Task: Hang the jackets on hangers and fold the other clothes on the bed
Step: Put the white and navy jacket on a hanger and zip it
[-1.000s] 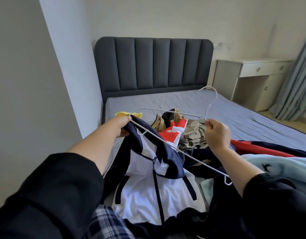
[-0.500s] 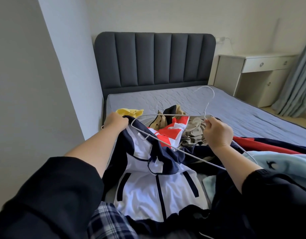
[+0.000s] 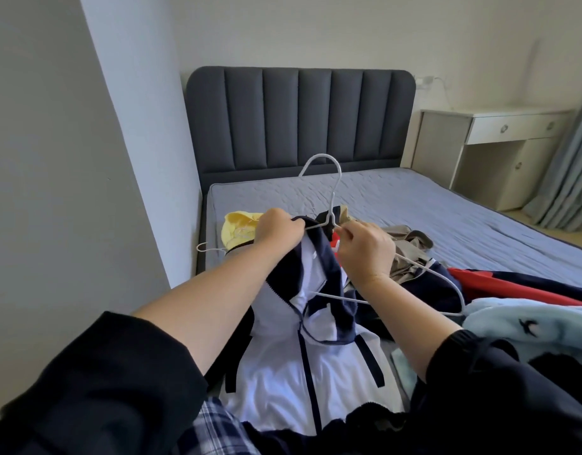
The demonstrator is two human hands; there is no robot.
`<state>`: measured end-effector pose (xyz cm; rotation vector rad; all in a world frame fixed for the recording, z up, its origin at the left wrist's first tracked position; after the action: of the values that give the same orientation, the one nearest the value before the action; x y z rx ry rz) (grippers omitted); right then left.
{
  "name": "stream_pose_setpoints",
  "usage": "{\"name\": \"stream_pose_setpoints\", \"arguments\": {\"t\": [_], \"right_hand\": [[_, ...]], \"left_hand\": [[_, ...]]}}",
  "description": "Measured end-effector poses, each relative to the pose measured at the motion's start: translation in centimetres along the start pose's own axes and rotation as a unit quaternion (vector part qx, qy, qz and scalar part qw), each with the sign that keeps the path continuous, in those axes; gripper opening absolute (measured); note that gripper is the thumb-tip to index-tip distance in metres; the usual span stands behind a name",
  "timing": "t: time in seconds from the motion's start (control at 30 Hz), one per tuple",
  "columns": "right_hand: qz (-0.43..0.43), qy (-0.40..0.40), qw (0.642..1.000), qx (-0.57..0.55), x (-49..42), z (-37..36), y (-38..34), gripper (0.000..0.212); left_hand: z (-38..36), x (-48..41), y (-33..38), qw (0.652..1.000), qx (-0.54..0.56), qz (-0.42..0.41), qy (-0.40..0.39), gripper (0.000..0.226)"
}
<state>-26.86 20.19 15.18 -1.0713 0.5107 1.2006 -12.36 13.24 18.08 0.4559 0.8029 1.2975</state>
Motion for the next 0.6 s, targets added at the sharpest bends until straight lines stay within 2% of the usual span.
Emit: {"name": "stream_pose_setpoints", "arguments": {"t": [0.07,0.13,0.2,0.27,0.4,0.5,0.57,0.6], "right_hand": [[-0.051,-0.013,0.998,-0.043,-0.9,-0.4,-0.4,0.028],[-0.110,-0.004,0.988,-0.109,-1.9,-0.2,-0.1,0.028],[-0.160,-0.005,0.971,-0.178,-2.6,0.0,0.1,0.024],[-0.161,-0.005,0.963,-0.218,-2.9,0.1,-0.4,0.023],[-0.072,0.020,0.978,-0.193,-2.6,0.1,-1.6,0.007],[0.057,0.068,0.991,-0.104,-0.8,0.5,-0.4,0.011],[0.115,0.029,0.991,-0.055,1.3,0.0,1.3,0.009],[0.101,-0.011,0.994,-0.038,2.4,-0.6,2.5,0.010]], "left_hand": [[0.4,0.2,1.5,0.999,0.015,-0.049,-0.002,0.035],[1.3,0.2,2.7,0.989,-0.036,-0.145,0.005,0.027],[2.2,0.0,3.6,0.957,-0.128,-0.257,0.033,0.020],[2.6,-0.6,3.9,0.935,-0.175,-0.307,0.032,0.027],[2.8,-1.7,2.7,0.961,-0.145,-0.235,0.011,0.023],[3.1,-1.8,1.0,0.979,-0.094,-0.176,0.036,0.027],[3.1,-1.8,0.2,0.985,-0.064,-0.151,0.054,0.032],[3.1,-1.8,-0.2,0.986,-0.051,-0.144,0.061,0.034]]}}
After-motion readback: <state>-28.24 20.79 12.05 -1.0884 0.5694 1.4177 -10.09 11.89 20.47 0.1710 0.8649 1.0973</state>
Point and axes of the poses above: each hand's wrist, its own x-axis away from the middle knuckle, its own z-axis out of the back of the hand, y = z × x, the point moved 3 cm from there along -x, towards the middle knuckle, and after that the axes turned 4 degrees about y, right-handed, at the moved point
